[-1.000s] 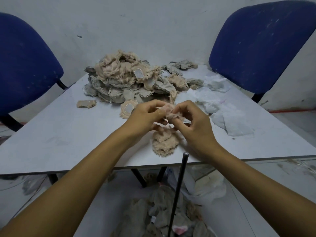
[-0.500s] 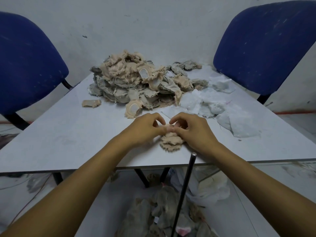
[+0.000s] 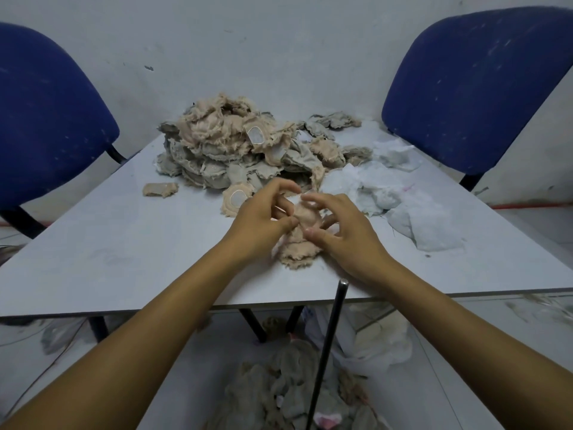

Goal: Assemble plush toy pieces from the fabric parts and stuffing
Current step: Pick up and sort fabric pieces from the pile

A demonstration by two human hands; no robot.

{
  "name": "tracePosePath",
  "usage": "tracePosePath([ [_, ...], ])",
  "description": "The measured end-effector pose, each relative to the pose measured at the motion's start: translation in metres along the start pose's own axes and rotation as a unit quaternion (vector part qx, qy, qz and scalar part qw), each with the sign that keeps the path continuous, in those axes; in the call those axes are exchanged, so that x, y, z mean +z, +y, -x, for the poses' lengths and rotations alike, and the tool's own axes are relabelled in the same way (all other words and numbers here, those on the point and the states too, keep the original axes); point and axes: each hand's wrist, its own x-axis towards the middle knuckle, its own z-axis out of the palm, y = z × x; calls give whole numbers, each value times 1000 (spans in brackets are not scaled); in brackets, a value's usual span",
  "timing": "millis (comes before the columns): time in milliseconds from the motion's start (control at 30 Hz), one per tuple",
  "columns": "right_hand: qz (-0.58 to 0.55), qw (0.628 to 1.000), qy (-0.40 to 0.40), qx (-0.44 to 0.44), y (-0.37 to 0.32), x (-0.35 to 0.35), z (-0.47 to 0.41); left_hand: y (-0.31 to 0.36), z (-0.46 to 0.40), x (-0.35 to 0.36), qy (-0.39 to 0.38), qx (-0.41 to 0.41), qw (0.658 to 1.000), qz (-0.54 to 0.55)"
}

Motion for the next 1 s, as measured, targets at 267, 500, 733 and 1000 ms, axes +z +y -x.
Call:
tracePosePath([
  [267,-72,995,-74,9,5,-3,-2,7,-1,0,-10,-5,990,142],
  [500,-206,977,-8,48,6,-6,-1,10,-2,1,-114,-62,966,225],
  [733,-236,968,-50,76,10,-15,-5,15,-4,-4,-64,-57,977,193],
  [1000,-218,972,-44,69,11,-12,-4,20,-1,11,75,48,992,-91],
])
